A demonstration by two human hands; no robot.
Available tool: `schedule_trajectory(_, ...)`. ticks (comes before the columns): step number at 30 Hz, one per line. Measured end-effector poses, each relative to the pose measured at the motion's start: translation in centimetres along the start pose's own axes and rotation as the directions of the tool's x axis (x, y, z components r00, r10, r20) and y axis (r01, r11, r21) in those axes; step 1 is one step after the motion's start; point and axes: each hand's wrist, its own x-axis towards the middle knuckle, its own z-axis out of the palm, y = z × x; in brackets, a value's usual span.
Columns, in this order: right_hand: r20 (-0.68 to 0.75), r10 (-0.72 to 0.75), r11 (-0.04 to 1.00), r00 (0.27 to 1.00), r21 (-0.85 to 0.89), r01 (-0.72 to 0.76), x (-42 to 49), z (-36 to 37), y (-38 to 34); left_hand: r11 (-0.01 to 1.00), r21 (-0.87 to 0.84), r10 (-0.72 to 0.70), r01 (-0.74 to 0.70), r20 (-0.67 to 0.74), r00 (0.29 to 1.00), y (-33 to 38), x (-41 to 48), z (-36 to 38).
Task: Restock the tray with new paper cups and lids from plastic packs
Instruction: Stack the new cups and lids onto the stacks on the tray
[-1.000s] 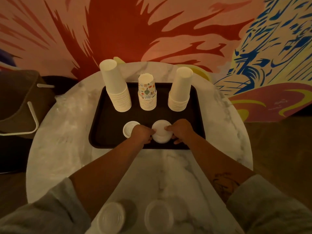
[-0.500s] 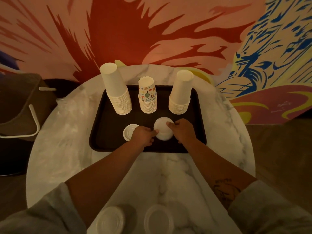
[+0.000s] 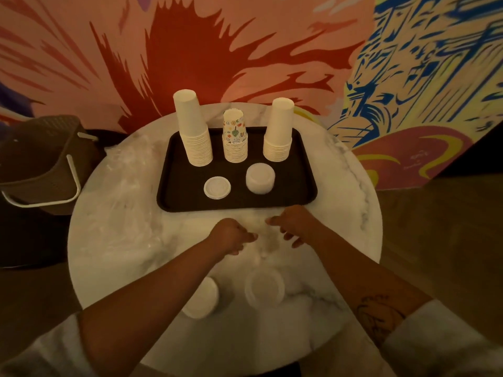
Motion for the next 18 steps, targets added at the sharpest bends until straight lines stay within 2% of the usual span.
schedule_trajectory(5, 0.093, 0.106, 0.992, 0.99, -0.075, -0.1, -3.1, 1.8, 3.2, 0.995, 0.08, -0.065, 0.059, 0.075, 0.995, -3.0, -2.7, 1.6)
schedule_trajectory(10, 0.089, 0.191, 0.978, 0.977, -0.1, -0.182, -4.5, 4.3, 5.1, 0.99, 0.097, -0.111, 0.1, 0.109, 0.988, -5.0, -4.3, 3.1)
schedule_trajectory(18, 0.075, 0.156, 0.985, 0.985, 0.064, -0.161, -5.0, 5.6, 6.3, 0.99, -0.077, -0.108, 0.115, 0.094, 0.99, -6.2, -4.5, 3.7)
